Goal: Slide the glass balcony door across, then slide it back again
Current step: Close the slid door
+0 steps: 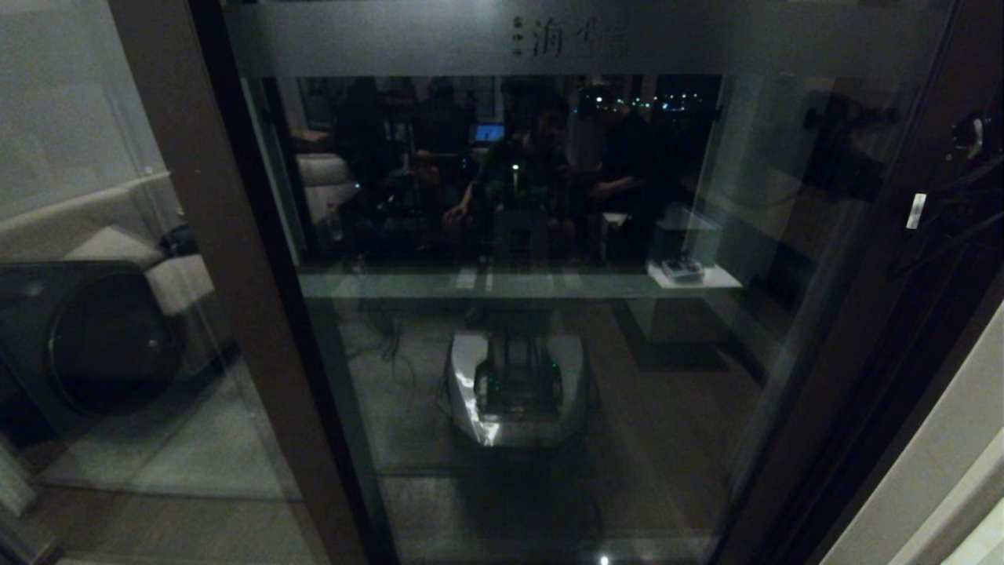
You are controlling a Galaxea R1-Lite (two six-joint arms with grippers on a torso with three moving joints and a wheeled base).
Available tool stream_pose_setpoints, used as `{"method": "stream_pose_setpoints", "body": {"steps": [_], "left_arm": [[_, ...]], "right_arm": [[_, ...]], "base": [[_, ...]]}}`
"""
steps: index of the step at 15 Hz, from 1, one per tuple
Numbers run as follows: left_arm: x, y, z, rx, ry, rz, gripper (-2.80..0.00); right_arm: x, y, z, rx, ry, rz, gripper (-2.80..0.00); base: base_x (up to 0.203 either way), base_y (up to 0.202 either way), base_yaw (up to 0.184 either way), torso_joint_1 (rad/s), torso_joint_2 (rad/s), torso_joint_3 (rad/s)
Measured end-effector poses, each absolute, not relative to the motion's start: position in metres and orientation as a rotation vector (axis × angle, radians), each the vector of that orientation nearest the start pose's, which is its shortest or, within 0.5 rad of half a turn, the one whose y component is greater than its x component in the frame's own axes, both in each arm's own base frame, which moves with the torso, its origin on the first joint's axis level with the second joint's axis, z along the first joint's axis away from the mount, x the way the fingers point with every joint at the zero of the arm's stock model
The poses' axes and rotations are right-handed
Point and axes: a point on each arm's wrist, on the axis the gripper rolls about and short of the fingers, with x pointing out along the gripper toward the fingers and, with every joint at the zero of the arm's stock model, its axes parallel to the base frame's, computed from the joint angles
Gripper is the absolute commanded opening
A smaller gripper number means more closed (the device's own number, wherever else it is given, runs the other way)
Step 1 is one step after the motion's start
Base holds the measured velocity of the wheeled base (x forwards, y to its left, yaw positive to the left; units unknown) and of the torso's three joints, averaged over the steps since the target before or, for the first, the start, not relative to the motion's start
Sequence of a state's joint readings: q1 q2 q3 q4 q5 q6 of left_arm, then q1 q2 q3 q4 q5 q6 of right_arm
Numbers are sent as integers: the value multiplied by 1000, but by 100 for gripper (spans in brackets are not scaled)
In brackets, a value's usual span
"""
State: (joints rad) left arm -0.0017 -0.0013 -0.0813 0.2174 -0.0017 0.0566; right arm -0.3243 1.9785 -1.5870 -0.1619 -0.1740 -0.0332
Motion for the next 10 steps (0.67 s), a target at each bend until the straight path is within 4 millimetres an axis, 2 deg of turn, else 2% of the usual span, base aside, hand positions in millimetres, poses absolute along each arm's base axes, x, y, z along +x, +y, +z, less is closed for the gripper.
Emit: {"method": "stream_pose_setpoints", "body": {"steps": [10], "left_arm": [[-31,0,75,57,135,-7,-280]], "right_arm": [[387,-140,252,-14,247,-507,-280]], "base": [[0,0,0,0,0,0]]}}
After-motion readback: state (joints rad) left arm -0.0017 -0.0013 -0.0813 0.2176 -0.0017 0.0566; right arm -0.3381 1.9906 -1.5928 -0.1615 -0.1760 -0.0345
